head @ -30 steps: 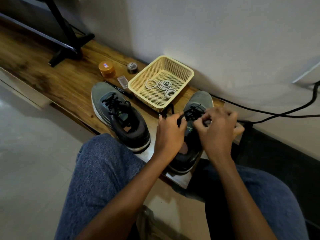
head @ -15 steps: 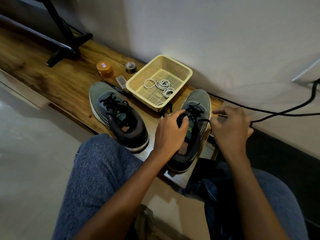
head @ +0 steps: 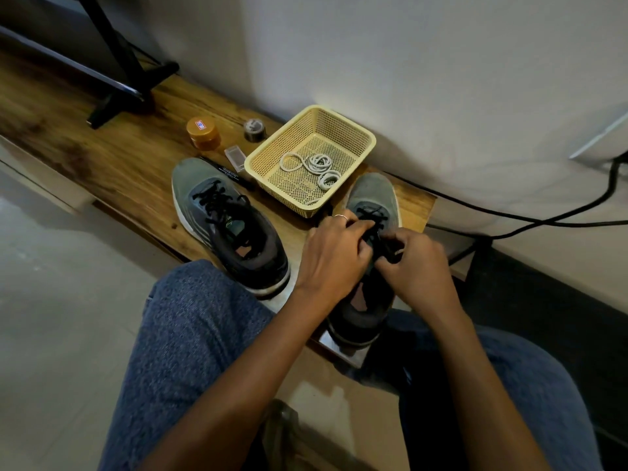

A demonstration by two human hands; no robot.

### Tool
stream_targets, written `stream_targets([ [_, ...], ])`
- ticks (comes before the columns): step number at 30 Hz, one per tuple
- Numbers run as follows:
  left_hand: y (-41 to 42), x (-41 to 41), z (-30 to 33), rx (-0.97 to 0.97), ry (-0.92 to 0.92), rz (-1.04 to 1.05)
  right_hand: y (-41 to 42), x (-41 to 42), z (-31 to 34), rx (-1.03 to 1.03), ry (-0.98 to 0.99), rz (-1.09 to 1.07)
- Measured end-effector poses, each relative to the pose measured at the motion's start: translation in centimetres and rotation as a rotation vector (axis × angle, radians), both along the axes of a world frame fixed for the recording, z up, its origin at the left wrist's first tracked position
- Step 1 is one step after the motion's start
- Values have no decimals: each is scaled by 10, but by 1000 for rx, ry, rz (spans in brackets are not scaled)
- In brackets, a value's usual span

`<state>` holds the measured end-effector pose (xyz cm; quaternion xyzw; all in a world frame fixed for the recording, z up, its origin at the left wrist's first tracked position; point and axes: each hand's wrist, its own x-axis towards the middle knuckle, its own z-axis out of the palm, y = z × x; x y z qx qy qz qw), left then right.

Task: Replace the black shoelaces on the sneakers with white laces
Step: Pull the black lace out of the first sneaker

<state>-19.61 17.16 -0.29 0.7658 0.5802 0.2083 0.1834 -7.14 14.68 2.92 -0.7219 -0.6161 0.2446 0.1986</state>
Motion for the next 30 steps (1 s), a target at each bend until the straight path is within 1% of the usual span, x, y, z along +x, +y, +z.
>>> stream_targets([
  [4,-1,1,-1,43,65,44,-2,-3,0,16,-12,40],
  [8,-1,0,-1,115,38,85,-3,-6,-3,30,4,6],
  [13,-3,1,-2,167,22,62,-5,-11,-7,43,-8,-22],
  [17,-5,6,-4,150,-3,91,-5,-13,-5,59,19,-68],
  [20,-5,7,-4,72,-132,199,-6,-14,-3,53,49,-104],
  [23,-2,5,-3,-50,-418,380,-6,-13,-3,29,67,-136],
  [25,0,4,-3,-115,-551,473,-6,-13,-2,18,73,-141],
  [26,-1,4,-2,-114,-558,470,-6,-14,-3,16,73,-142],
  [27,-4,5,-1,-87,-527,428,-6,-13,-3,16,69,-142],
  [28,-6,6,1,-36,-449,360,-6,-13,-3,16,62,-140],
  [30,-8,7,0,80,-233,223,-6,-12,-2,20,46,-133],
])
